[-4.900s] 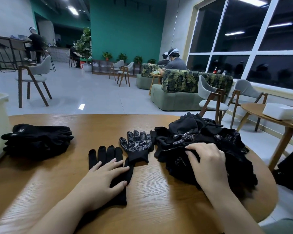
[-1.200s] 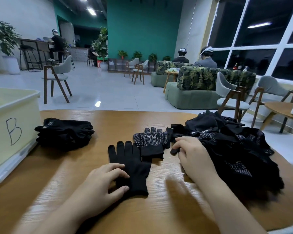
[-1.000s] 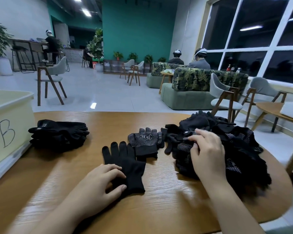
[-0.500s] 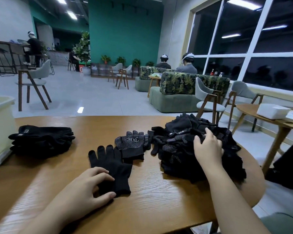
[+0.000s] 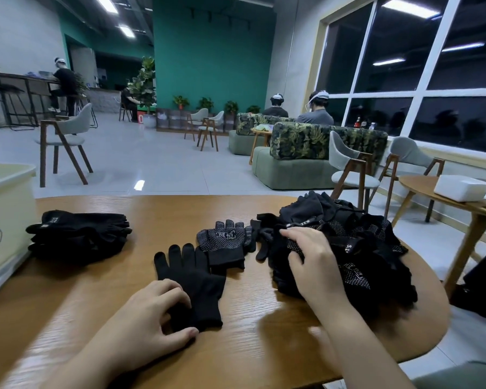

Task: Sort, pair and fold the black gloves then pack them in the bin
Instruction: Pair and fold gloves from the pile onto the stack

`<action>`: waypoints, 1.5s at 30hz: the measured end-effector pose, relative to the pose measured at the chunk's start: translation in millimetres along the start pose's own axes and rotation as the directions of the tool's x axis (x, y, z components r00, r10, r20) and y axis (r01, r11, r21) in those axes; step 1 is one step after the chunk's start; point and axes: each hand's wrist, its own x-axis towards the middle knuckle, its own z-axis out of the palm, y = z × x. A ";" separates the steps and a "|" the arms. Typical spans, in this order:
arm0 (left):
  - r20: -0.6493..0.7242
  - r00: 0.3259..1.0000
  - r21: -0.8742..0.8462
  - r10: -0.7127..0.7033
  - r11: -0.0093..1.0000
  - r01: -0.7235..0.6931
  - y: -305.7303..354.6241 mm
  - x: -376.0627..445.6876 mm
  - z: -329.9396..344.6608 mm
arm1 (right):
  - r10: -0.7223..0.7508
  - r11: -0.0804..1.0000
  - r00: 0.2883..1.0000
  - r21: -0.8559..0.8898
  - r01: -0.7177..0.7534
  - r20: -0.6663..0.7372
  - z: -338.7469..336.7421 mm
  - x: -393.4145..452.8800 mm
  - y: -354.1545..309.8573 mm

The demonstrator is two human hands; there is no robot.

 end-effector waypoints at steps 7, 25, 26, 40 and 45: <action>-0.087 0.992 -0.002 0.091 0.996 -0.091 -6.3 -1.7 2.8 | 0.048 0.983 0.982 0.165 -0.078 0.182 20.7 -10.0 -15.4; -0.365 0.920 -0.520 -0.146 0.851 -0.071 45.4 26.2 5.9 | 0.150 0.588 0.949 0.746 -0.312 0.278 27.4 6.3 -64.6; -0.375 0.912 -0.541 -0.167 0.838 -0.068 44.5 25.6 4.0 | 0.155 0.549 0.944 0.769 -0.328 0.293 27.2 7.7 -65.8; -0.424 0.832 -0.769 -0.357 0.628 -0.122 53.0 7.7 -29.5 | 0.150 0.664 0.947 0.681 -0.310 0.284 32.6 2.9 -74.0; -0.330 0.855 -0.772 -0.400 0.636 -0.001 40.4 5.7 -21.0 | 0.161 0.859 0.958 0.443 -0.254 0.238 41.7 -4.8 -70.1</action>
